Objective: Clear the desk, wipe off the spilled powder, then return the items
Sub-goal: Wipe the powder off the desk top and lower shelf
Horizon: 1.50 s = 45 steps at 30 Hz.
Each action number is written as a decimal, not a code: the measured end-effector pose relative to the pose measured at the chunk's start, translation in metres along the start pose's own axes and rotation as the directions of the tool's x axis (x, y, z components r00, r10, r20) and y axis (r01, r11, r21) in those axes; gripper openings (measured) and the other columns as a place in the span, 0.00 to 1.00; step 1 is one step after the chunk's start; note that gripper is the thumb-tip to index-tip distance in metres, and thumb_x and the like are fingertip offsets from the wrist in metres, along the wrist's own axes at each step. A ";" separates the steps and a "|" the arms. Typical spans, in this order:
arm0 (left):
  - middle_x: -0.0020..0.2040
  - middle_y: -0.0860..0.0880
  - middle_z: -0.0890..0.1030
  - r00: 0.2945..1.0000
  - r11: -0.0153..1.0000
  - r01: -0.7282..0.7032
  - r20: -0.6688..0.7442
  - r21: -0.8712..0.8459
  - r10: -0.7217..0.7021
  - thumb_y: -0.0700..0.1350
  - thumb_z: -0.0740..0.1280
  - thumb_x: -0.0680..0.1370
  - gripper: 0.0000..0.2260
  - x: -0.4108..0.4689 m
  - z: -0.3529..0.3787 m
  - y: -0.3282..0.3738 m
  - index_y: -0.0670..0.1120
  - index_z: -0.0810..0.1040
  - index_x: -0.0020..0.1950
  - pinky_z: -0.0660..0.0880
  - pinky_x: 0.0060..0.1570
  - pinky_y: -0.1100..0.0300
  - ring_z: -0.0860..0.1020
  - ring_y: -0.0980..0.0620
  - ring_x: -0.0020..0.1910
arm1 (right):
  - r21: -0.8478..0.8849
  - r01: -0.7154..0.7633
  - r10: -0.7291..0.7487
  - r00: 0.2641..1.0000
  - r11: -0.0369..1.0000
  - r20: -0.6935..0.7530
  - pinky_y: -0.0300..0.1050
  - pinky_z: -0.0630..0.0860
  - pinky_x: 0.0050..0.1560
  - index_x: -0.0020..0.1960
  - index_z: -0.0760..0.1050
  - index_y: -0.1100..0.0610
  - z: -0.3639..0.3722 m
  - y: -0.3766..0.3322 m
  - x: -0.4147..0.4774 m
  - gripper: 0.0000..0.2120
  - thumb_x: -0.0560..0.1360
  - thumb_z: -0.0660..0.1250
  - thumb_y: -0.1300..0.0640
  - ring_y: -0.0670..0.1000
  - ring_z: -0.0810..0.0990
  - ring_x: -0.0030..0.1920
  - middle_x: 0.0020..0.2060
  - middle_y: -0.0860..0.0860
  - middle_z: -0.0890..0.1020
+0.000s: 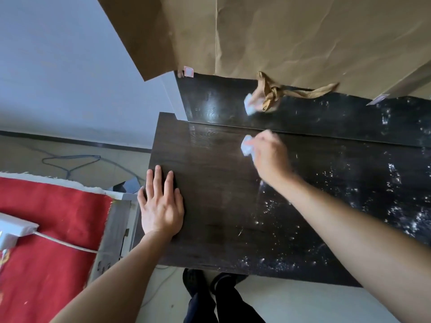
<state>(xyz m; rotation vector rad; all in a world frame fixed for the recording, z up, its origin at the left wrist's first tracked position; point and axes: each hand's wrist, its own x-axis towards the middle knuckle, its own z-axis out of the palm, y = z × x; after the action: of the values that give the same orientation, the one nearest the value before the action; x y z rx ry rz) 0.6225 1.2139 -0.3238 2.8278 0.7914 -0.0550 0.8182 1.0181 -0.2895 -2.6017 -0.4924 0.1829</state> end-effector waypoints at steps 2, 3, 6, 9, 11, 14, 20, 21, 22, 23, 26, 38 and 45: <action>0.76 0.42 0.60 1.000 1.000 -0.005 -0.007 -0.001 0.005 0.51 0.51 0.79 0.22 0.000 0.001 0.000 0.45 0.67 0.71 0.60 0.67 0.41 0.56 0.42 0.76 | -0.037 -0.030 0.027 0.996 0.999 -0.084 0.48 0.73 0.42 0.43 0.81 0.55 0.013 0.000 0.019 0.14 0.67 0.65 0.72 0.58 0.74 0.45 0.42 0.55 0.76; 0.76 0.42 0.60 1.000 1.000 -0.008 -0.007 -0.003 0.008 0.51 0.51 0.79 0.22 0.001 0.001 0.000 0.45 0.67 0.71 0.60 0.67 0.41 0.56 0.42 0.76 | -0.027 0.007 -0.009 0.996 1.000 -0.087 0.47 0.72 0.41 0.44 0.82 0.56 0.022 -0.003 0.012 0.17 0.66 0.64 0.74 0.58 0.73 0.44 0.42 0.55 0.76; 0.76 0.42 0.60 1.000 1.000 -0.007 -0.005 -0.013 0.007 0.51 0.51 0.79 0.22 0.001 0.001 -0.001 0.46 0.67 0.71 0.61 0.67 0.41 0.56 0.42 0.76 | 0.033 0.288 -0.289 0.956 0.957 0.040 0.42 0.69 0.40 0.44 0.81 0.56 0.032 -0.020 -0.066 0.12 0.70 0.64 0.70 0.54 0.72 0.44 0.43 0.52 0.75; 0.76 0.42 0.60 1.000 1.000 -0.005 0.009 -0.021 0.005 0.52 0.50 0.79 0.23 0.000 -0.001 -0.001 0.45 0.67 0.71 0.61 0.67 0.40 0.55 0.42 0.76 | 0.202 0.475 -0.516 0.797 0.856 0.314 0.45 0.73 0.38 0.44 0.80 0.54 0.022 -0.024 -0.155 0.12 0.70 0.66 0.70 0.51 0.71 0.45 0.43 0.50 0.74; 0.76 0.42 0.60 1.000 1.000 -0.015 0.009 -0.025 0.016 0.51 0.50 0.79 0.23 0.001 -0.001 -0.002 0.45 0.68 0.71 0.61 0.66 0.40 0.56 0.42 0.76 | 0.243 0.485 -0.542 0.728 0.840 0.419 0.44 0.73 0.37 0.44 0.81 0.54 0.013 -0.019 -0.157 0.16 0.68 0.65 0.72 0.48 0.70 0.44 0.42 0.49 0.75; 0.76 0.42 0.60 1.000 0.999 -0.022 0.003 -0.031 0.022 0.50 0.52 0.79 0.22 0.000 0.001 -0.003 0.45 0.67 0.71 0.61 0.66 0.40 0.56 0.41 0.76 | 0.101 0.336 -0.349 0.919 0.937 0.184 0.44 0.72 0.40 0.45 0.83 0.56 0.012 -0.011 -0.089 0.14 0.68 0.66 0.72 0.52 0.73 0.44 0.42 0.51 0.77; 0.77 0.42 0.58 1.000 0.999 -0.026 0.015 -0.030 0.027 0.48 0.56 0.81 0.20 0.001 0.005 -0.005 0.46 0.65 0.73 0.59 0.67 0.41 0.53 0.42 0.77 | -0.123 0.179 -0.178 0.984 0.976 0.018 0.49 0.72 0.35 0.47 0.80 0.59 0.025 -0.021 -0.078 0.16 0.68 0.61 0.74 0.57 0.72 0.44 0.43 0.55 0.75; 0.77 0.42 0.57 0.999 0.999 -0.026 0.024 -0.030 0.027 0.49 0.55 0.81 0.21 0.001 0.005 -0.006 0.46 0.64 0.73 0.58 0.68 0.41 0.52 0.42 0.77 | -0.091 0.238 -0.236 0.971 0.967 0.028 0.47 0.72 0.36 0.47 0.79 0.59 0.029 -0.025 -0.108 0.15 0.69 0.59 0.72 0.56 0.72 0.43 0.43 0.54 0.75; 0.78 0.43 0.56 0.999 0.999 -0.029 0.032 -0.027 0.030 0.49 0.54 0.81 0.21 0.001 0.005 -0.006 0.46 0.63 0.73 0.58 0.68 0.41 0.52 0.43 0.77 | -0.066 0.278 -0.275 0.960 0.958 0.046 0.45 0.72 0.36 0.48 0.79 0.59 0.033 -0.026 -0.142 0.14 0.70 0.59 0.70 0.55 0.71 0.44 0.44 0.53 0.74; 0.78 0.43 0.55 0.999 0.999 -0.033 0.037 -0.024 0.034 0.50 0.53 0.81 0.21 0.001 0.004 -0.006 0.46 0.62 0.74 0.58 0.68 0.41 0.51 0.43 0.77 | -0.044 0.287 -0.283 0.956 0.957 0.082 0.42 0.72 0.37 0.50 0.78 0.58 0.035 -0.026 -0.176 0.14 0.70 0.61 0.70 0.53 0.71 0.45 0.46 0.51 0.74; 0.78 0.43 0.54 0.998 0.999 -0.037 0.052 -0.037 0.038 0.50 0.52 0.81 0.21 0.001 0.002 -0.007 0.47 0.61 0.74 0.57 0.69 0.42 0.50 0.43 0.77 | 0.017 0.274 -0.271 0.942 0.962 0.200 0.37 0.71 0.39 0.51 0.79 0.56 0.029 -0.016 -0.264 0.17 0.67 0.67 0.71 0.50 0.72 0.46 0.46 0.48 0.73; 0.78 0.43 0.54 0.996 0.993 -0.071 0.044 -0.089 0.075 0.50 0.50 0.82 0.21 0.000 -0.001 -0.010 0.47 0.60 0.75 0.56 0.69 0.41 0.49 0.43 0.77 | 0.035 0.070 -0.071 0.997 0.997 0.026 0.42 0.71 0.38 0.48 0.81 0.55 0.074 -0.077 -0.235 0.18 0.67 0.65 0.74 0.50 0.69 0.45 0.44 0.50 0.76; 0.78 0.43 0.54 0.993 0.985 -0.098 0.048 -0.143 0.106 0.50 0.51 0.82 0.21 0.000 -0.003 -0.014 0.46 0.62 0.74 0.50 0.73 0.43 0.48 0.43 0.77 | 0.046 0.052 -0.056 0.995 0.998 0.079 0.43 0.75 0.36 0.46 0.80 0.52 0.031 -0.032 -0.333 0.18 0.67 0.64 0.72 0.47 0.72 0.45 0.42 0.47 0.75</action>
<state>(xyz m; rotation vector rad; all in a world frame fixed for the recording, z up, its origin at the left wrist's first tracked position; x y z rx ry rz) 0.6152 1.2262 -0.3234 2.7159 0.6126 -0.0600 0.4936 0.9327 -0.2879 -2.5428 -0.5795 0.2779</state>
